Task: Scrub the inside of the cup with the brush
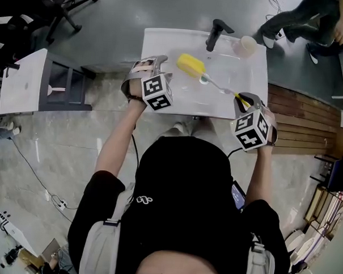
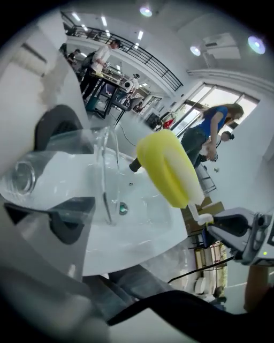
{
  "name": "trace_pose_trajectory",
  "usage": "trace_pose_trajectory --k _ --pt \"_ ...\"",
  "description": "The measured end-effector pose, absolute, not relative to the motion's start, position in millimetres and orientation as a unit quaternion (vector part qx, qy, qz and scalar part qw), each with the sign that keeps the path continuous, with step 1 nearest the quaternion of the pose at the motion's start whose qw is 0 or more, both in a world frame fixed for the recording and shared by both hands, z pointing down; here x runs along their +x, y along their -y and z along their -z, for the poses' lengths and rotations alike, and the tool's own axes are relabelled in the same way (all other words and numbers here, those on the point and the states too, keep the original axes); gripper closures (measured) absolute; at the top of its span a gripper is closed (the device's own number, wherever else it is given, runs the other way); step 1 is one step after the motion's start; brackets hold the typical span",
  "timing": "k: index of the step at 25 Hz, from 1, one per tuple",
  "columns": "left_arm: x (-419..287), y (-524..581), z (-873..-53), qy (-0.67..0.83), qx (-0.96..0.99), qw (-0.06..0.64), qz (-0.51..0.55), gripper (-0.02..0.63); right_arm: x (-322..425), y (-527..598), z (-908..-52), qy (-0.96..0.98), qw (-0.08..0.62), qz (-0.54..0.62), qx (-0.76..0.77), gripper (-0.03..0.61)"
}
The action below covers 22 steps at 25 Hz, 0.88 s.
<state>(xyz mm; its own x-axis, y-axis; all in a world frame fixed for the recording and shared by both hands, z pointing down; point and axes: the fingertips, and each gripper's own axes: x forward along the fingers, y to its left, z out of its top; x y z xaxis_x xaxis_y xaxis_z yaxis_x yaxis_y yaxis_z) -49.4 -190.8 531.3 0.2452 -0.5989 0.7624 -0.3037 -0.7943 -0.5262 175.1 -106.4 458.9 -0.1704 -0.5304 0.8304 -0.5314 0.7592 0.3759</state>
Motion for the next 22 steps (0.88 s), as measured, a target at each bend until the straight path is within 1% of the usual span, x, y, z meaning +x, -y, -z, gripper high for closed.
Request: trace_pose_trajectory --k 8,13,18,22 --pt "-38.2 193.9 -516.4 -0.338 -0.84 0.049 0.421 0.342 163.8 106.1 -453.7 0.807 0.435 -0.084 0.39 0.528" --pt "-33.1 198.3 -512.2 -0.34 -0.856 0.04 0.387 0.344 162.1 113.9 -456.6 0.819 0.383 -0.127 0.407 0.528" --pt "-29.0 204.9 -498.7 -0.359 -0.878 -0.009 0.315 0.344 154.2 128.2 -449.2 0.836 0.297 -0.174 0.428 0.528" --pt "-35.2 211.6 -494.1 -0.375 -0.878 -0.013 0.297 0.344 150.3 140.1 -444.1 0.84 0.254 -0.185 0.442 0.528"
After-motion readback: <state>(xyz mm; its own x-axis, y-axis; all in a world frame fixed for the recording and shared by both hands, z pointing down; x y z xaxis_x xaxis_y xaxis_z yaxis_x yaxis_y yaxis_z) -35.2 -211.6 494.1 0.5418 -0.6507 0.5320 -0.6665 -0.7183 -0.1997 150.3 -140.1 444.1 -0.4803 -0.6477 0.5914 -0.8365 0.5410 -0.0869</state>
